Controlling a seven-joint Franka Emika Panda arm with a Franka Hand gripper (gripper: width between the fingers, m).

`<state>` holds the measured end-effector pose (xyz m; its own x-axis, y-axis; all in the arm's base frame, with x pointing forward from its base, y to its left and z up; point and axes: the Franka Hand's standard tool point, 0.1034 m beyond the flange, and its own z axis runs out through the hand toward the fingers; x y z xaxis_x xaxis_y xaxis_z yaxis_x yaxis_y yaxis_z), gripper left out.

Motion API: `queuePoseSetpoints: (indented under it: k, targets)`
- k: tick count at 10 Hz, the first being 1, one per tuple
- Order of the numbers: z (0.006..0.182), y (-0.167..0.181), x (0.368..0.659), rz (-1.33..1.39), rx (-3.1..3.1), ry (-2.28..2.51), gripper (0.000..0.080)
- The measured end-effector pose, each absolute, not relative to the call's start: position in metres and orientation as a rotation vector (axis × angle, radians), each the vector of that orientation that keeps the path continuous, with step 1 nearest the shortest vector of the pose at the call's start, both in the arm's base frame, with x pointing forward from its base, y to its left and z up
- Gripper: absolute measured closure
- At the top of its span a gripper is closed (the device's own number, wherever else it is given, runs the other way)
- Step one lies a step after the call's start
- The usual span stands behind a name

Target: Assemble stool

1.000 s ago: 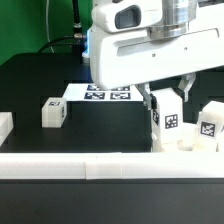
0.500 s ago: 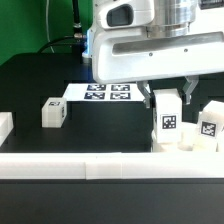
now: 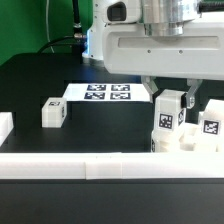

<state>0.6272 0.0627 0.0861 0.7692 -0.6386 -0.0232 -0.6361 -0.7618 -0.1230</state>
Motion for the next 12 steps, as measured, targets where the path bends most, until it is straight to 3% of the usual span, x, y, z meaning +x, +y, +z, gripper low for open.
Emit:
queuePoseSetpoints:
  k: [6, 12]
  targets:
    - [0.086, 0.066, 0.629, 0.008, -2.576, 1.496, 0.0462]
    - [0.085, 0.076, 0.635, 0.085, -1.824, 2.206, 0.0462]
